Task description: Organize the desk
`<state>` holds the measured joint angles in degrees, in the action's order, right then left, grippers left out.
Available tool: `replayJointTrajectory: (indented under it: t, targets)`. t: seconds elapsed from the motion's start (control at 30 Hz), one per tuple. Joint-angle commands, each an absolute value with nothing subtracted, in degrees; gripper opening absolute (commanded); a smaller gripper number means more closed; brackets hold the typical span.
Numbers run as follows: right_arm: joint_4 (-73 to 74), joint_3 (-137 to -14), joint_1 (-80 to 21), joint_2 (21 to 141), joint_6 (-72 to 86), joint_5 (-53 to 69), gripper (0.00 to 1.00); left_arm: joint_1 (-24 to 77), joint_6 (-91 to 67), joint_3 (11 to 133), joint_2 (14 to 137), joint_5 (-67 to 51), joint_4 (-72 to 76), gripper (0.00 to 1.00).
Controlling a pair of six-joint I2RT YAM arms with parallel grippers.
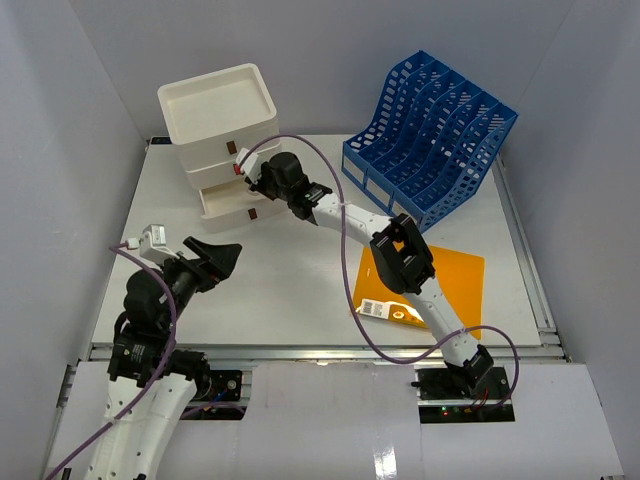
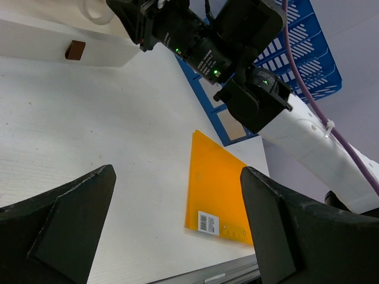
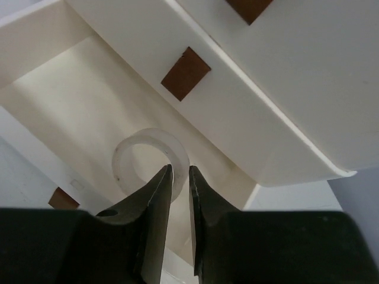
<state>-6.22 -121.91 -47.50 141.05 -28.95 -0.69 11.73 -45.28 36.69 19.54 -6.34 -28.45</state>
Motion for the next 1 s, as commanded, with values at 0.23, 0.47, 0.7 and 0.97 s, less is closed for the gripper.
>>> replayJointTrajectory:
  t: [0.23, 0.47, 0.7, 0.97]
  targets:
    - [-6.9, -119.96, -46.97, 133.11, -27.36, 2.32, 0.53, 11.37, -46.36, 34.62, 20.9, -8.68, -26.39, 0.98]
    - [11.9, -102.4, -41.01, 108.35, -32.25, 41.89, 0.79, 11.34, -46.52, 31.91, 30.58, -15.62, -17.22, 0.97]
    - [19.23, -70.4, -31.86, 78.67, -44.92, 62.55, 0.77, 11.25, -37.82, 37.31, 54.77, -23.4, -8.19, 0.81]
    - [25.57, -51.68, -22.42, 61.75, -57.83, 69.31, 0.74, 11.69, -13.49, 57.21, 77.2, -19.64, -15.51, 0.74]
